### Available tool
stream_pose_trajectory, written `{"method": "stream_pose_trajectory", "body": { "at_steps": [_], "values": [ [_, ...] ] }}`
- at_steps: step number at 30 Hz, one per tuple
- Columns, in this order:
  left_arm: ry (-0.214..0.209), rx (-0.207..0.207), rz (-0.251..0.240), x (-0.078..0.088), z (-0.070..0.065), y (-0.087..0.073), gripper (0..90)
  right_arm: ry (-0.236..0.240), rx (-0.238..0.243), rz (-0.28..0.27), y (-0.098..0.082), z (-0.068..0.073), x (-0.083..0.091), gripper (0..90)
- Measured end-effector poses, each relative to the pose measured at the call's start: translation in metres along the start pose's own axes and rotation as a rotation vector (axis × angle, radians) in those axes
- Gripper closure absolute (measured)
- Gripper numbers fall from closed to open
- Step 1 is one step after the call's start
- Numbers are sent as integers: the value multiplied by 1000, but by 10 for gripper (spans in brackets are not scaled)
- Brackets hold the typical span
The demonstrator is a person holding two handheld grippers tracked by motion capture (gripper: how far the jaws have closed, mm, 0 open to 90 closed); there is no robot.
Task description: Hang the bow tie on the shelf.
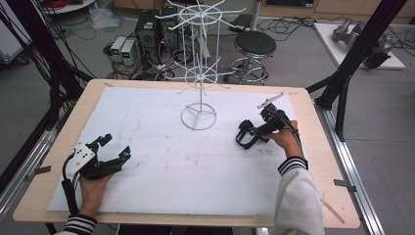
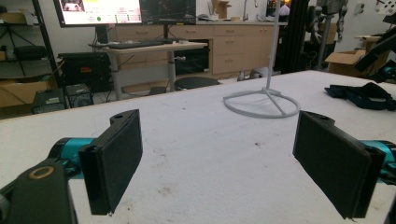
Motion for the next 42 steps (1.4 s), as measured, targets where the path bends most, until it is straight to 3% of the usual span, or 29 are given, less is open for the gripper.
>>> {"method": "stream_pose_trajectory", "body": {
  "at_steps": [5,9,12,20,35,42],
  "values": [
    [1,-1,0,0,0,0,162,3,1,12,0,-2,-3,220],
    [0,-1,1,0,0,0,162,4,1,30,-1,-2,-5,284],
    [0,-1,1,0,0,0,162,-2,14,56,-1,-2,-8,380],
    [0,-1,0,0,0,0,162,-5,24,87,0,1,-14,475],
    [-1,1,0,0,0,0,162,6,4,129,0,1,-19,611],
    [-1,1,0,0,0,0,162,-13,18,142,0,1,-23,600]
  ]
}}
Point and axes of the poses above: each handheld gripper's, and its own axes: x roughly backward along the jaws, y roughly out of its top, z roughly to its left, the point moved 1 cm from there along -x, roughly forward along the jaws, and after that the axes turned 8 degrees about -x, right-handed, at the moved point
